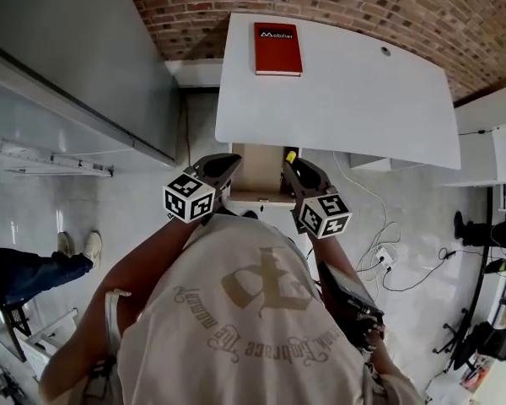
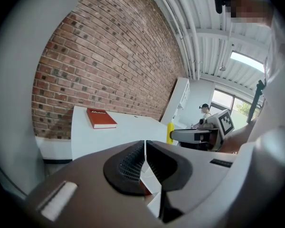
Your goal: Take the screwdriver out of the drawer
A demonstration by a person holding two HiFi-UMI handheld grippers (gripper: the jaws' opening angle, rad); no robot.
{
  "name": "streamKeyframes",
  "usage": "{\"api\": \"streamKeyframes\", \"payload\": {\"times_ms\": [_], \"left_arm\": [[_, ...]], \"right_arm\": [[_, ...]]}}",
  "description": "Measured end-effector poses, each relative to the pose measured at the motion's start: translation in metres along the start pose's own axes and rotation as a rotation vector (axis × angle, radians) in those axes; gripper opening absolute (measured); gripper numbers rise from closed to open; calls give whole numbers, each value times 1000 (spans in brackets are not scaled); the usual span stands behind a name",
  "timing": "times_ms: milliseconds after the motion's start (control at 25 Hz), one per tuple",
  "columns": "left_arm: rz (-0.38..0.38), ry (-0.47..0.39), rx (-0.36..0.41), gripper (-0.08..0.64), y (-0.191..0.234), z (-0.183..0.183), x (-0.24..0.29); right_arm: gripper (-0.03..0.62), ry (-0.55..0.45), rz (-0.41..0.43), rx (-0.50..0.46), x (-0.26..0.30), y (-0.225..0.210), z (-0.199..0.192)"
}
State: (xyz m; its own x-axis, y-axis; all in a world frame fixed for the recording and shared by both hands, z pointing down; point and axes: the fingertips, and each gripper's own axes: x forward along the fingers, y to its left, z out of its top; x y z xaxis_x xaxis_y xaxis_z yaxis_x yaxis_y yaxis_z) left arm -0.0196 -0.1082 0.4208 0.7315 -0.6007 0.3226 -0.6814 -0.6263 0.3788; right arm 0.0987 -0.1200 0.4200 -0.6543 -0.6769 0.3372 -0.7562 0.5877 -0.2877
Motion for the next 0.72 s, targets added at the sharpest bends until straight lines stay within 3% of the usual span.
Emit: {"api": "streamKeyframes", "payload": {"times_ms": [320, 720], "left_arm": [[5, -11, 8, 15, 10, 13, -4], [3, 11, 7, 15, 2, 3, 1]], "right_arm": [[66, -24, 37, -54, 11, 10, 32], [66, -26, 76, -71, 13, 14, 40]]}}
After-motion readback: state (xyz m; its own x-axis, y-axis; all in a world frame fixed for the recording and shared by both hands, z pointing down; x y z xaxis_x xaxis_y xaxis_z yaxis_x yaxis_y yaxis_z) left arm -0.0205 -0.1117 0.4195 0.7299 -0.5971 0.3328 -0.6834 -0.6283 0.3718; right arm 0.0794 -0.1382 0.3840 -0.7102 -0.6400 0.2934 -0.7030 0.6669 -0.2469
